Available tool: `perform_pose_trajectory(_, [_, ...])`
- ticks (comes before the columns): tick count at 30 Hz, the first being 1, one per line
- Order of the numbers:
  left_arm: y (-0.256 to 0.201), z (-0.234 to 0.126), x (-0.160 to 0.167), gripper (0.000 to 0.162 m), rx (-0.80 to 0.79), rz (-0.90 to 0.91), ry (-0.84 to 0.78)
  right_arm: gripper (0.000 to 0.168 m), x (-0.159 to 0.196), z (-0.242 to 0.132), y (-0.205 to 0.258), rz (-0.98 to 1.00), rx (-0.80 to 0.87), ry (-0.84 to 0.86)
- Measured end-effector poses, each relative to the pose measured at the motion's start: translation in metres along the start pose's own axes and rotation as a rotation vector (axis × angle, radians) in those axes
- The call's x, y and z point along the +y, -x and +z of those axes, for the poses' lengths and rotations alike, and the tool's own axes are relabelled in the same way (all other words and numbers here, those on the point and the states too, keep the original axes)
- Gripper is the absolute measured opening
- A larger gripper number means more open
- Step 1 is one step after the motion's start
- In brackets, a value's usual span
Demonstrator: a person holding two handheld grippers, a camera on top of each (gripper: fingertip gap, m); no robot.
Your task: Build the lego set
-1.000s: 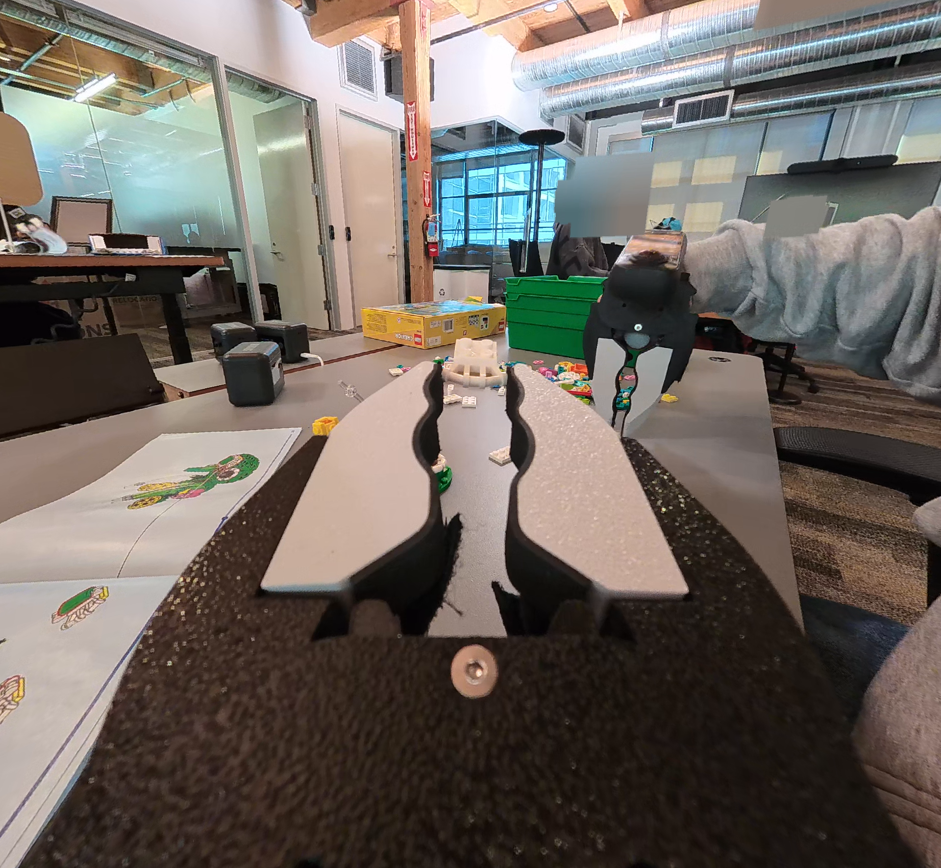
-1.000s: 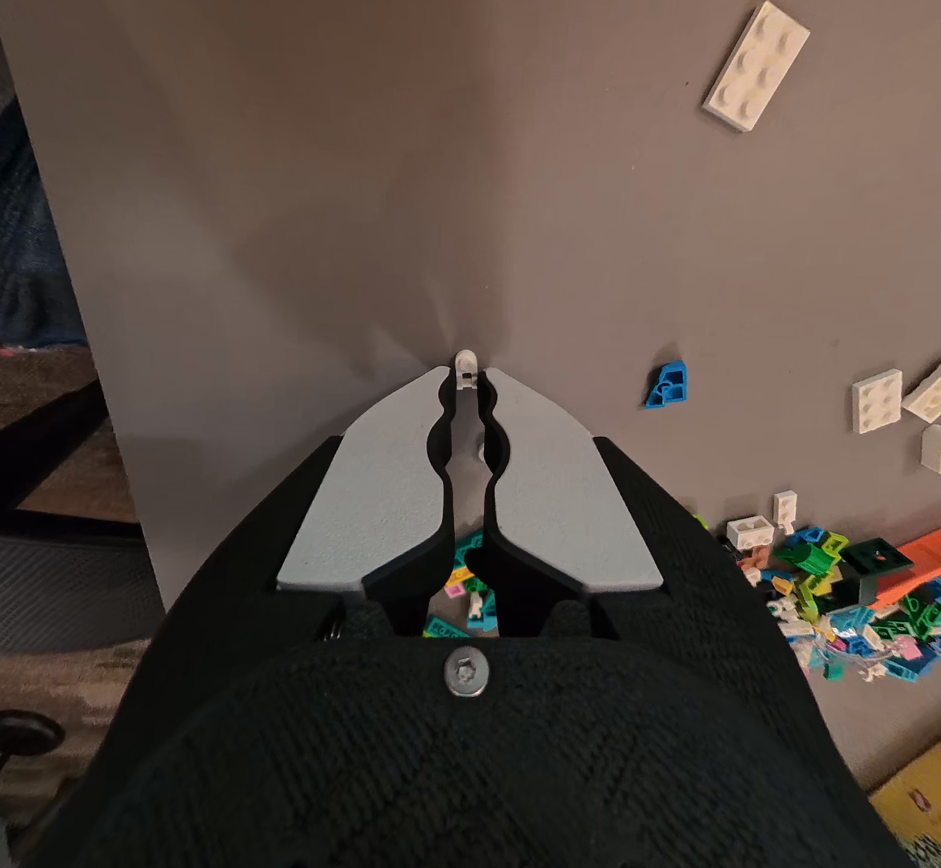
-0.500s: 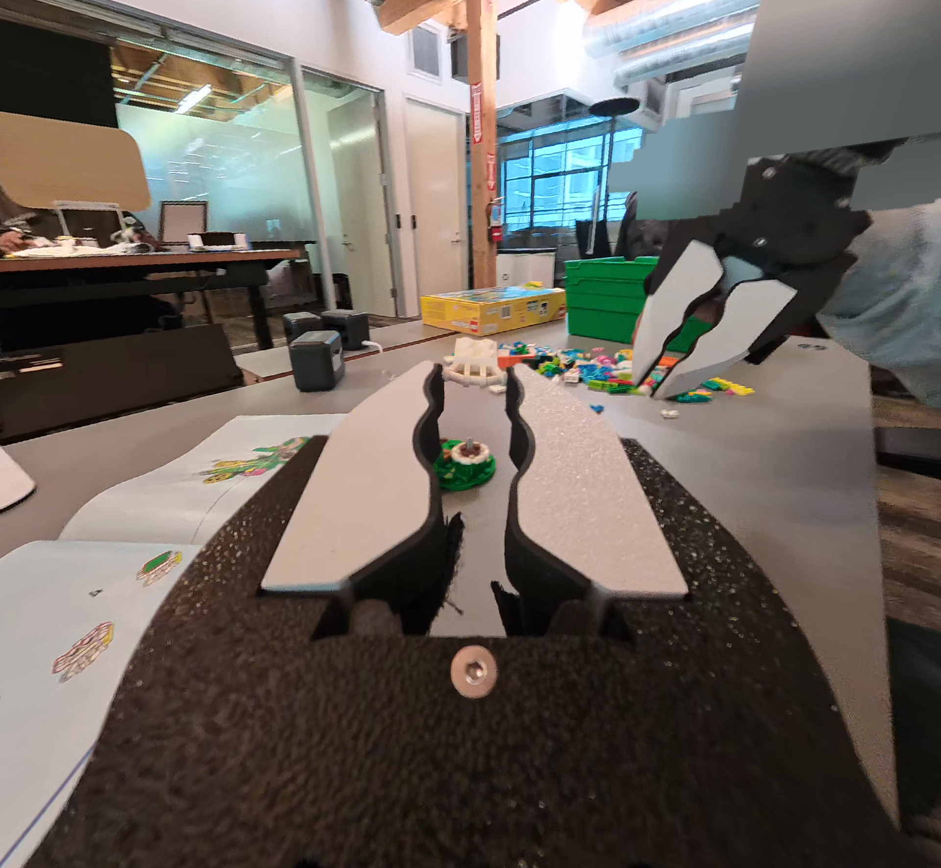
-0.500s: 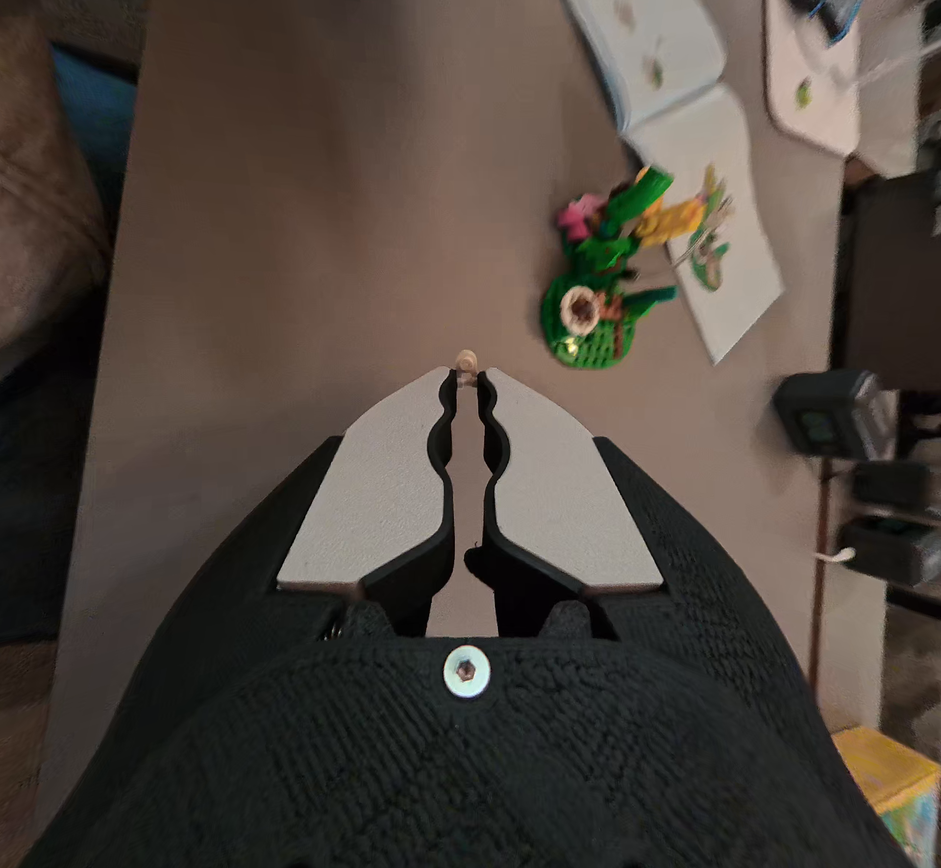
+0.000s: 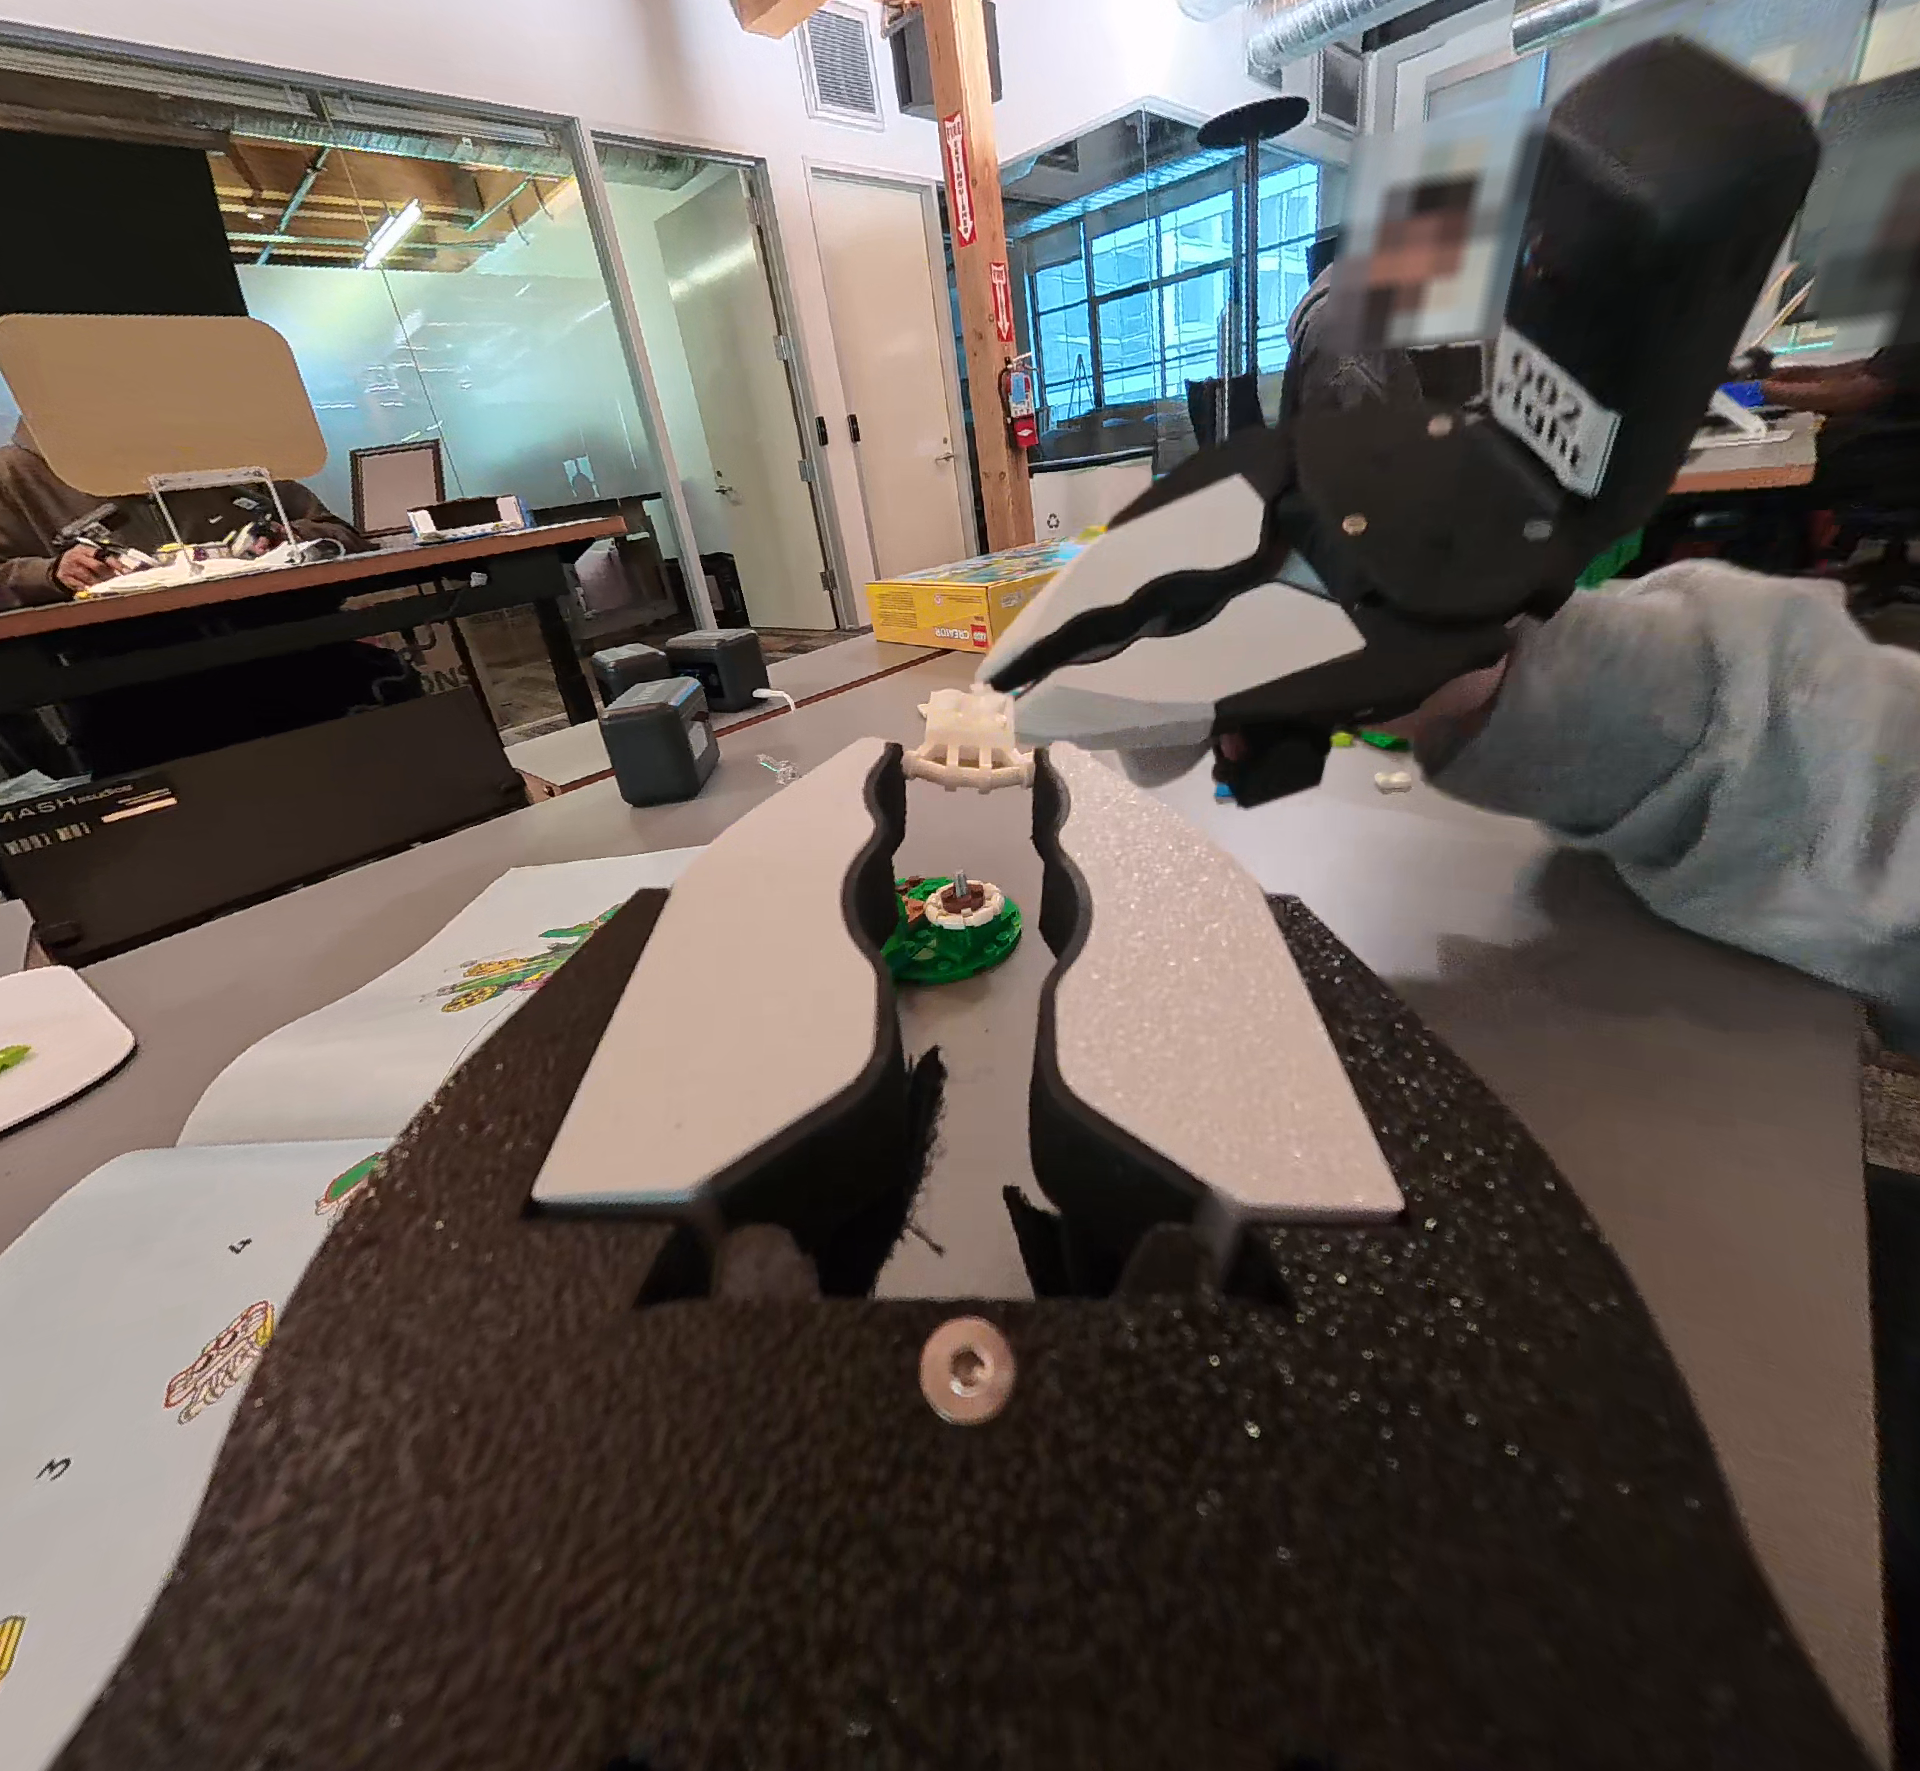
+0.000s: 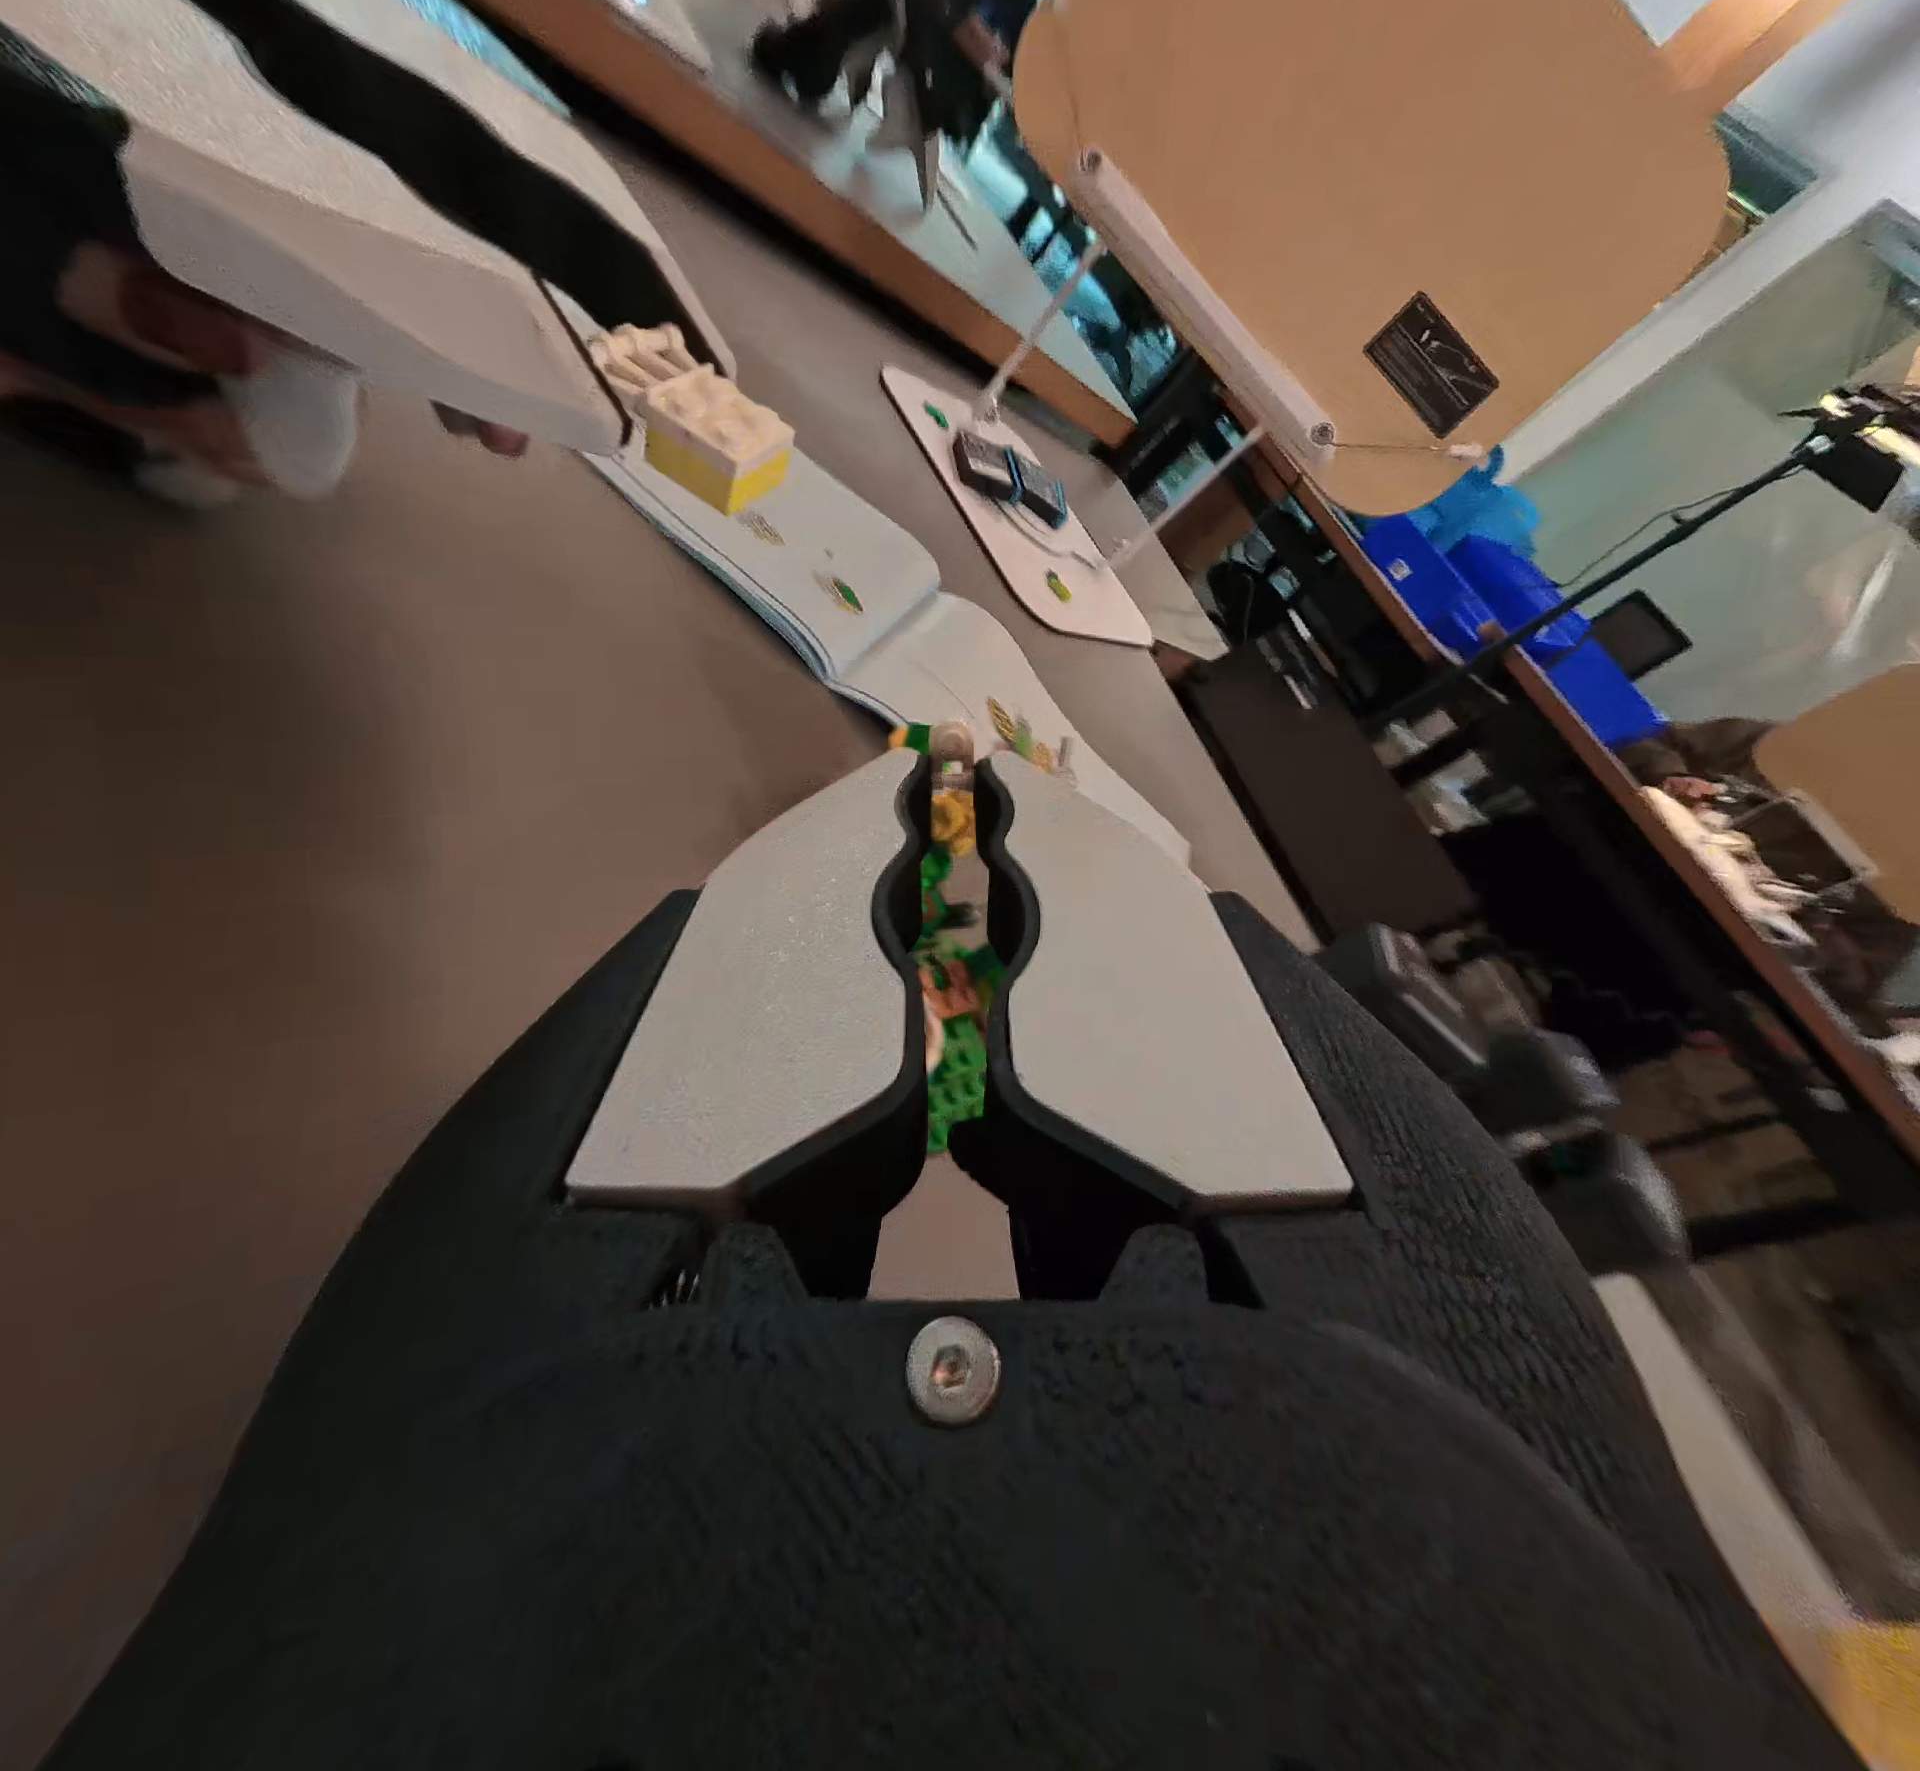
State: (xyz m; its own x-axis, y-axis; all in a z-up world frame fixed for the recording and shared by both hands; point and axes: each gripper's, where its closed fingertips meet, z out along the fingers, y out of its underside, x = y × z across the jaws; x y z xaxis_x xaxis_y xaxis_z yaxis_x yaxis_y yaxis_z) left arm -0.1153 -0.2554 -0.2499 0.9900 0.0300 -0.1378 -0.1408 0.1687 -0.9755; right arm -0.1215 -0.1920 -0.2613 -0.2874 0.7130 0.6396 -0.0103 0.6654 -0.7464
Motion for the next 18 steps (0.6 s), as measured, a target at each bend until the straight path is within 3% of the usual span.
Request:
perform_pose_trajectory(1, [0.0, 0.0, 0.0, 0.023, 0.0, -0.005, -0.003, 0.006, 0.001, 0.0, 0.002, 0.039, -0.008, -0.032])
perform_pose_trajectory(6, [0.003, -0.002, -0.003, 0.023, -0.004, -0.031, -0.022, 0.006, 0.009, -0.01, -0.023, 0.043, 0.152, -0.078])
perform_pose_trajectory(10, [0.007, -0.004, -0.005, 0.023, -0.009, -0.069, -0.041, 0.007, 0.005, -0.016, -0.047, 0.206, 0.307, -0.164])
perform_pose_trajectory(14, [0.01, -0.006, -0.007, 0.023, -0.003, -0.102, -0.062, 0.006, 0.006, -0.013, -0.045, 0.328, 0.327, -0.192])
perform_pose_trajectory(18, [0.012, -0.008, -0.008, 0.023, -0.005, -0.124, -0.077, 0.006, 0.005, -0.008, -0.036, 0.326, 0.302, -0.183])
